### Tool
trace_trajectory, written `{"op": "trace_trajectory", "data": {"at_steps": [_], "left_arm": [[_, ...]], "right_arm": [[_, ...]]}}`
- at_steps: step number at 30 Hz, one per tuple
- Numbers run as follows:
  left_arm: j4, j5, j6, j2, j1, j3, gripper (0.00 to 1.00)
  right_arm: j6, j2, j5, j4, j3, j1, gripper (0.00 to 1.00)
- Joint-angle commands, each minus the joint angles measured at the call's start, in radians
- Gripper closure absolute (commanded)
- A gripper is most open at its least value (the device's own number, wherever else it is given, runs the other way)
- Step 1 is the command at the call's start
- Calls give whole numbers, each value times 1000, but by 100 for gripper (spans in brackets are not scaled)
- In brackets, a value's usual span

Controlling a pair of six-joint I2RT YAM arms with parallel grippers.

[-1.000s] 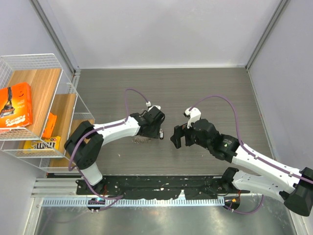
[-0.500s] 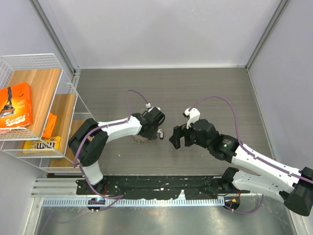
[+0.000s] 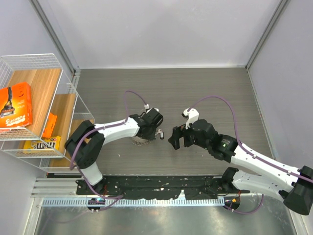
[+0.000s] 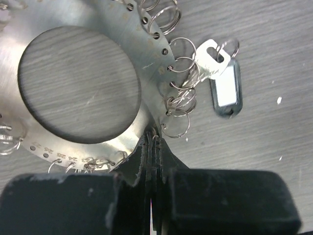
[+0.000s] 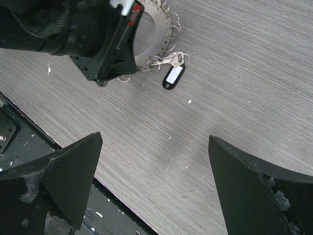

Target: Put the keys on the keyring

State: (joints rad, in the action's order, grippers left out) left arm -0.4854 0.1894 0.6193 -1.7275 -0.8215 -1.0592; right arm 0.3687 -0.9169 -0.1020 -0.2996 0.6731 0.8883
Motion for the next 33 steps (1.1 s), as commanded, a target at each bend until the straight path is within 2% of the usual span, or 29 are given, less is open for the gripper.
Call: {"op": "trace_trajectory", "data": {"at_steps": [1, 10, 16, 19, 23, 33], "left_arm": [[-47, 5, -39, 132, -8, 27, 100], [-185, 38, -170, 391, -94, 12, 100], [-229, 1, -237, 542, -133, -13, 100], [-232, -53, -268, 606, -148, -24, 100], [-206, -129, -302, 683, -179, -25, 100], [-113, -300, -313, 822, -258, -39, 100]], "right_arm": [[-7, 6, 4, 14, 29, 6, 3], [-60, 32, 67, -59, 117, 9, 2], [-169, 62, 153, -125, 198, 32, 0], [-198, 91, 232, -137, 223, 37, 6], [-237, 98, 307, -165, 272, 50, 19], [-243, 87, 370, -127, 322, 176, 26]]}}
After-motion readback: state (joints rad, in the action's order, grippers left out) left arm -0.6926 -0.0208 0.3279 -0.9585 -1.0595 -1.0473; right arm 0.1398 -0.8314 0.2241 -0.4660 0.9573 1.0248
